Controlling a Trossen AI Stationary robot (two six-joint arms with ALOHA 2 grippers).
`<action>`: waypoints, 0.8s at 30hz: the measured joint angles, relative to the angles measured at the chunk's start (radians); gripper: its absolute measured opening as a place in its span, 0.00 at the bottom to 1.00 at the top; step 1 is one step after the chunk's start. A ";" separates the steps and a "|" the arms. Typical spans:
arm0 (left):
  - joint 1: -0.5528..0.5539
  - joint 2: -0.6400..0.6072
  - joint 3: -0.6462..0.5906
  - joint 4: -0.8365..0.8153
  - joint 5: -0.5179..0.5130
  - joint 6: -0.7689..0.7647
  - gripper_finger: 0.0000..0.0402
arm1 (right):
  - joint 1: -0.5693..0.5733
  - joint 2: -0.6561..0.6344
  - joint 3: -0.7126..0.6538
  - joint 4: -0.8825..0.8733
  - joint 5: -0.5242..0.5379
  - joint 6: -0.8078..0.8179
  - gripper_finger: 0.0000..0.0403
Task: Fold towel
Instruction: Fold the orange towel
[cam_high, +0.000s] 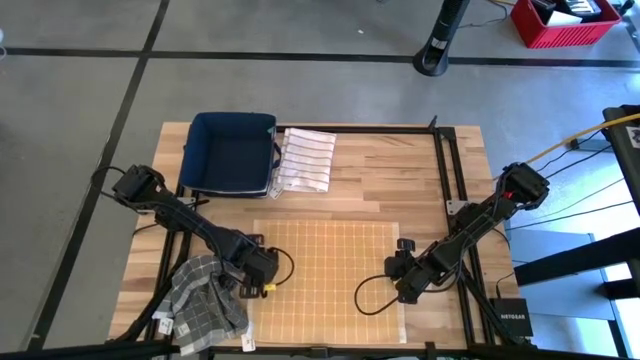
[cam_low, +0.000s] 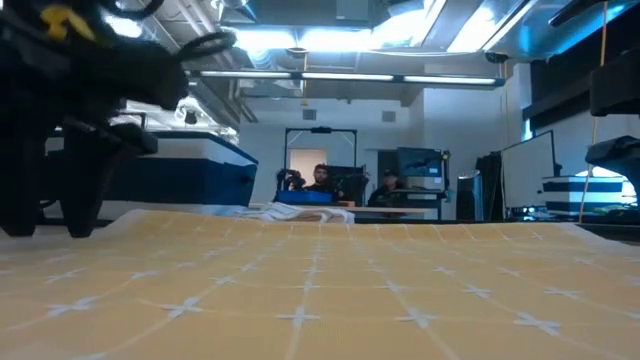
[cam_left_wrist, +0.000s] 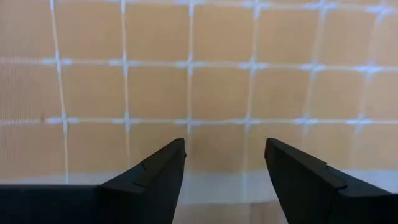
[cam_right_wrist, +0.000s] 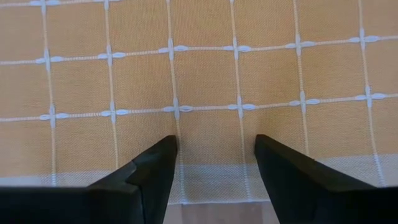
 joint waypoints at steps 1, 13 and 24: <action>0.000 0.000 0.008 -0.001 0.000 -0.001 0.53 | 0.000 0.000 0.000 0.000 0.000 0.000 0.55; -0.022 0.000 -0.038 -0.007 -0.032 -0.034 0.53 | 0.000 0.000 0.000 -0.001 0.007 0.001 0.55; -0.034 -0.004 -0.069 0.016 -0.038 -0.060 0.50 | 0.000 -0.001 0.001 -0.024 -0.009 -0.021 0.55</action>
